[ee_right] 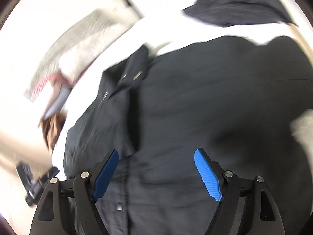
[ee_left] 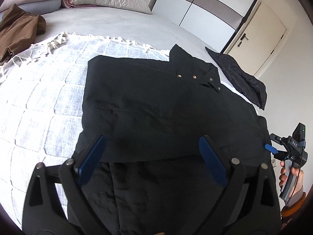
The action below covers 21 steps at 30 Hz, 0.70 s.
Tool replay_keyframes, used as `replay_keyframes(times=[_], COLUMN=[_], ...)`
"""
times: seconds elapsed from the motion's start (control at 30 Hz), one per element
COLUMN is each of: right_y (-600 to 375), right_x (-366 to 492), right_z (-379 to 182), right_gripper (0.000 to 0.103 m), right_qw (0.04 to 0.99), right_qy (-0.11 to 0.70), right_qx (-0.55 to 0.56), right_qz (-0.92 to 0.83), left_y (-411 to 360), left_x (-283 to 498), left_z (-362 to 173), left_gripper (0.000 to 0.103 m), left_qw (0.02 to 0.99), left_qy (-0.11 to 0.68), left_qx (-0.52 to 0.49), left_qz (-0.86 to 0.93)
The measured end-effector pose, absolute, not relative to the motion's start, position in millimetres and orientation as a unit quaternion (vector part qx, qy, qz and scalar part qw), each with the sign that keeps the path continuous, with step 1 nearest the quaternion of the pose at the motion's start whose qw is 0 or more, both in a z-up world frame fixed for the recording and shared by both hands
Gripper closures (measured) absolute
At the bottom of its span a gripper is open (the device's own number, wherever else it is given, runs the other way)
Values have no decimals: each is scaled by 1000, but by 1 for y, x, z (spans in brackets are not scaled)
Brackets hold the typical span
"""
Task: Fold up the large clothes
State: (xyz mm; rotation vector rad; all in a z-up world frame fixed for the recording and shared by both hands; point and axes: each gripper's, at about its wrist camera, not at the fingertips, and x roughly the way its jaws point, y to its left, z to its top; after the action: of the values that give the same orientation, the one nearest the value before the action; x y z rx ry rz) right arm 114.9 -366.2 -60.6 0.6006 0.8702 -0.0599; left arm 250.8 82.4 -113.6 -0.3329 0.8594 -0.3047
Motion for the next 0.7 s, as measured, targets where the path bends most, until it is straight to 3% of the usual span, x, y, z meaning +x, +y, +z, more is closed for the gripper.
replay_keyframes(times=[0.17,0.4,0.7], right_y=[-466,-547,-594], right_x=[71,31,46], right_z=[-62,-120,-125], right_gripper=[17,18,19], right_qw=[843,763,749], right_qy=[340,225,137], right_qx=[401,593,625], right_qz=[-114,-123,-169], left_y=[90,100,116], left_x=[252,254,259], left_z=[-113,-116,-121], left_gripper=[7,7,7], left_qw=[882,873,870], left_qy=[412,415,413], left_qx=[-187,-216,-238], left_qz=[-135,-140,-124])
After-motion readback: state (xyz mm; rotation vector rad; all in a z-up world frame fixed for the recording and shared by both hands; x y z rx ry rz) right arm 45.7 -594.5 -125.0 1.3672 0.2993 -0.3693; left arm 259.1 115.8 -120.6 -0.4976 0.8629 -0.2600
